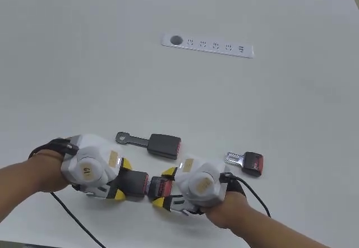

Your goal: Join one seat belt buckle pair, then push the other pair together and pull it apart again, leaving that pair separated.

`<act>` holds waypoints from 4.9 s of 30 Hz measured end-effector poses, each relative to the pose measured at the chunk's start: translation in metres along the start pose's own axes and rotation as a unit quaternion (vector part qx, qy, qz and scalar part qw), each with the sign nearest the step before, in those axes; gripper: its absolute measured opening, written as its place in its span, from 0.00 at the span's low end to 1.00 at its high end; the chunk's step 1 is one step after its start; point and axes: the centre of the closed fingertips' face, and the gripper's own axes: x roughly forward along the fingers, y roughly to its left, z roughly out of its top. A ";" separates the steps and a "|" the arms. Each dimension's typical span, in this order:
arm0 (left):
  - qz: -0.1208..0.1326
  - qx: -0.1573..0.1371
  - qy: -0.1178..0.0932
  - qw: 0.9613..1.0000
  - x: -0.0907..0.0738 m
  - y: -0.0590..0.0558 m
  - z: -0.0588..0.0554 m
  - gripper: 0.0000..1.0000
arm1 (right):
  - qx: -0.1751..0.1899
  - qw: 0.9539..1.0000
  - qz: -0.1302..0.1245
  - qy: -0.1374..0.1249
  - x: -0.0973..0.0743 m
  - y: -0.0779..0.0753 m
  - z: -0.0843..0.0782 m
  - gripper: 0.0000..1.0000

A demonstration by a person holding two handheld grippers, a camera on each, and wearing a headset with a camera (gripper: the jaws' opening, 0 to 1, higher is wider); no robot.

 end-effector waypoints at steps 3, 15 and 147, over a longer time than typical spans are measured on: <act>0.000 -0.002 -0.001 1.000 0.000 0.000 0.000 0.34 | -0.003 1.000 0.001 0.000 0.000 0.000 -0.001 0.35; 0.005 -0.016 -0.033 0.999 -0.001 0.000 -0.001 0.34 | -0.003 1.000 -0.008 -0.026 -0.003 -0.001 -0.004 0.35; 0.018 -0.027 -0.047 0.998 0.030 0.092 0.063 0.61 | 0.081 0.994 -0.077 -0.010 -0.150 -0.125 -0.136 0.72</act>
